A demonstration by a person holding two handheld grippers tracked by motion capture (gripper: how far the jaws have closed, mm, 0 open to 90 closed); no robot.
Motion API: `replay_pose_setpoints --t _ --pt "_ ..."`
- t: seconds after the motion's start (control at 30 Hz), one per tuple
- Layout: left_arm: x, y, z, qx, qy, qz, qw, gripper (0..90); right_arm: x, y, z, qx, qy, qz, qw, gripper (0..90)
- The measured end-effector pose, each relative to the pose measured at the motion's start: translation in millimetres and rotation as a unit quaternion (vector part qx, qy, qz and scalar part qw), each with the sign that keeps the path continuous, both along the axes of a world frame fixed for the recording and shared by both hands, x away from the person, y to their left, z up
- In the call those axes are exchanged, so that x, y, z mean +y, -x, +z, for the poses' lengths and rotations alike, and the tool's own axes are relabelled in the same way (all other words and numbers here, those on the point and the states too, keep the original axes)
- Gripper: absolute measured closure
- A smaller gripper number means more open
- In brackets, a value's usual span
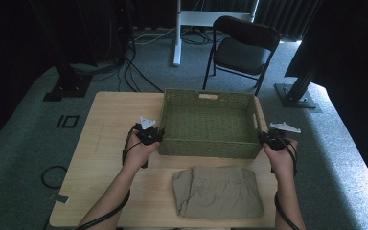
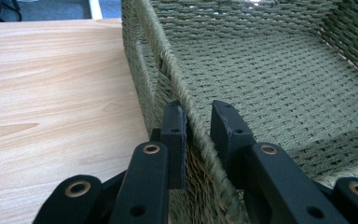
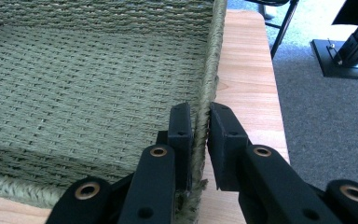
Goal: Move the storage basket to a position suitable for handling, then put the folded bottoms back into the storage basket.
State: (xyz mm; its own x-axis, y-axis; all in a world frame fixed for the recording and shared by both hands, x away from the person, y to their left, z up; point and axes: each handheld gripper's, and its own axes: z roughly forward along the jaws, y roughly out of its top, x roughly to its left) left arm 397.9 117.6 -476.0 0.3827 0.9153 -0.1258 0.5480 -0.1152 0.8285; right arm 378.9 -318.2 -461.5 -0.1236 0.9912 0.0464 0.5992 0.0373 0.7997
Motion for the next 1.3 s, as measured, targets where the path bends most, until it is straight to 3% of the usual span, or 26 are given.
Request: replay_pose_setpoints --t 0.27,0.4,0.47,0.6,0.63,0.67,0.77,0.93,1.0,1.1,1.3 --pt "1.0 -0.2 0.9 0.001 -0.002 -0.007 1.0 74.6 -0.1 0.9 -0.1 -0.001 0.001 0.001 1.0 78.9" --pt "0.5 0.7 3.3 0.002 -0.001 -0.024 0.9997 62.9 -1.2 1.9 1.3 -0.004 0.0 0.005 1.0 73.8" --pt "2.1 -0.5 2.9 0.005 0.004 -0.029 0.9996 61.7 -2.2 2.3 3.4 -0.012 0.006 0.008 0.9999 71.0" --pt "5.3 -3.7 5.5 0.001 -0.001 -0.05 0.9987 52.2 -2.6 2.0 6.6 -0.013 0.008 0.012 0.9998 60.3" --pt "5.6 -4.3 6.8 0.003 0.003 -0.062 0.9981 44.4 -1.1 1.1 7.1 -0.014 0.014 0.022 0.9996 51.8" --pt "5.9 -5.0 8.4 0.002 0.009 -0.072 0.9974 38.5 -0.2 0.8 7.0 -0.019 0.01 0.027 0.9994 50.0" --pt "7.8 -5.5 14.3 0.001 0.019 -0.088 0.9959 28.6 3.4 -0.7 5.5 -0.028 -0.002 0.049 0.9984 36.3" --pt "12.1 -5.3 21.3 -0.018 0.024 -0.098 0.9948 27.4 7.3 -3.1 3.8 -0.051 -0.039 0.064 0.9959 24.8" --pt "13.7 -4.0 25.2 -0.019 0.031 -0.105 0.9938 27.2 7.2 -2.4 5.8 -0.056 -0.041 0.063 0.9956 26.9" --pt "14.9 -2.3 29.9 -0.027 0.038 -0.112 0.9926 22.0 7.7 -1.0 8.9 -0.069 -0.048 0.071 0.994 20.0" --pt "16.9 0.8 38.6 -0.037 0.042 -0.12 0.9912 22.0 11.5 1.7 17.2 -0.078 -0.051 0.087 0.9919 13.1"
